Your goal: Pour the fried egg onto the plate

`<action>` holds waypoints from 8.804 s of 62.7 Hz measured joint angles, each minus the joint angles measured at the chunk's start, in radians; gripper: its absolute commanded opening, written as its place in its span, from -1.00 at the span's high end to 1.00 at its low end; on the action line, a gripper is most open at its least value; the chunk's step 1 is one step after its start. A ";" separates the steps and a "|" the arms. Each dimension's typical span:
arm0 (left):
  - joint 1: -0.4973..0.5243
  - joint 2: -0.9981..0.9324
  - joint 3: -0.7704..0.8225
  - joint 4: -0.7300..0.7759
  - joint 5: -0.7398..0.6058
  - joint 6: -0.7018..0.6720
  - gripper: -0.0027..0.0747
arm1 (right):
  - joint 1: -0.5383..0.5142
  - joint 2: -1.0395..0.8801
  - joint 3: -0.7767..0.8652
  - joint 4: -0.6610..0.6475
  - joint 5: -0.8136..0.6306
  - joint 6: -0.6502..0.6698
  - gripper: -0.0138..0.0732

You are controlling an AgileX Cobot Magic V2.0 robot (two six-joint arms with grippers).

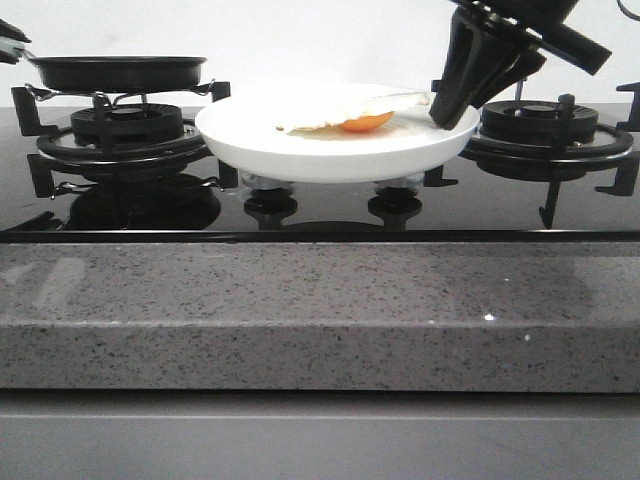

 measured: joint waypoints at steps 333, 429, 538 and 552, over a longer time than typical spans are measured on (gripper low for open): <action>-0.456 -1.719 1.210 1.054 -0.621 -0.091 0.98 | -0.095 0.097 -0.570 -0.229 0.210 0.056 0.95; -0.456 -1.719 1.214 1.054 -0.621 -0.091 0.98 | -0.095 -1.600 1.100 -0.335 -0.496 0.016 0.95; -0.350 -2.033 1.680 1.227 -0.850 -0.328 0.98 | -0.095 -1.601 1.101 -0.335 -0.496 0.014 0.95; -0.350 -2.033 1.680 1.227 -0.852 -0.329 0.98 | -0.095 -1.601 1.101 -0.335 -0.496 0.014 0.95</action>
